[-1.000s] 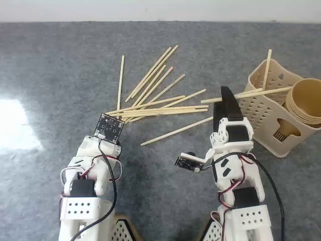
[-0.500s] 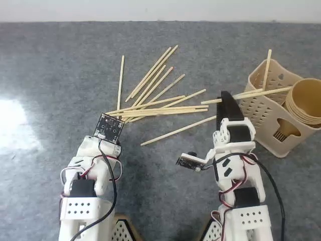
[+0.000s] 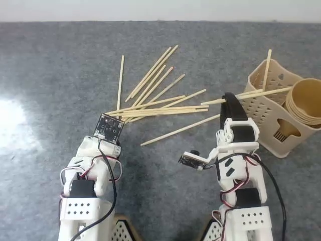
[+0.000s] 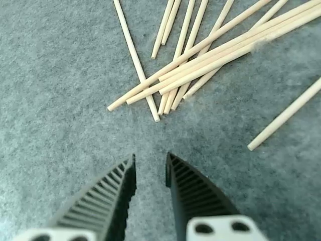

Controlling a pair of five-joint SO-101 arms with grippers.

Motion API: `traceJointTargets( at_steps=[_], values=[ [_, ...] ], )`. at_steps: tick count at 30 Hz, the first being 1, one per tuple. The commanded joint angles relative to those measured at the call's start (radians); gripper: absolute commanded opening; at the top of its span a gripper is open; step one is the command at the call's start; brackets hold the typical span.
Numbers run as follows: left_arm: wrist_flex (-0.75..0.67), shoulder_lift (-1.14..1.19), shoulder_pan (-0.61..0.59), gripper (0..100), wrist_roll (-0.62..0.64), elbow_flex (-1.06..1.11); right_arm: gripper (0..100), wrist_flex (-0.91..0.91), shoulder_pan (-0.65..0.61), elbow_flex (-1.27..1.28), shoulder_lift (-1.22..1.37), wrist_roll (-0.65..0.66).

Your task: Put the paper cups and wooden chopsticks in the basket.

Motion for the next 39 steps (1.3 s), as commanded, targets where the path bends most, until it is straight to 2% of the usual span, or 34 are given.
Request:
traceJointTargets(
  at_steps=[1,7,14,17,21,25,30,33,39],
  values=[
    [-0.025,-0.005,0.000,10,0.006,-0.007,0.7,-0.019,0.007,-0.068,-0.004,0.002],
    [-0.025,-0.006,0.000,10,0.006,-0.002,0.7,-0.012,0.050,-0.232,0.007,-0.235],
    [-0.025,-0.006,0.000,10,0.006,-0.001,0.7,-0.016,0.128,-0.325,0.061,-0.427],
    [-0.025,-0.006,0.000,10,0.006,-0.001,0.7,-0.018,0.199,-0.400,0.191,-0.532],
    [-0.025,-0.006,0.000,10,0.006,-0.001,0.7,-0.019,0.317,-0.586,0.452,-0.761],
    [-0.025,-0.006,0.000,10,0.006,-0.001,0.7,-0.002,0.352,-0.743,0.601,-0.964],
    [-0.035,-0.006,0.000,10,0.006,0.001,0.7,0.130,0.226,-0.747,0.447,-0.980],
    [-0.037,-0.006,0.000,10,0.006,0.001,0.7,0.186,0.160,-0.741,0.343,-0.930],
    [-0.034,-0.006,0.000,10,0.006,0.001,0.6,0.249,0.203,-0.747,0.318,-0.916]
  ],
)
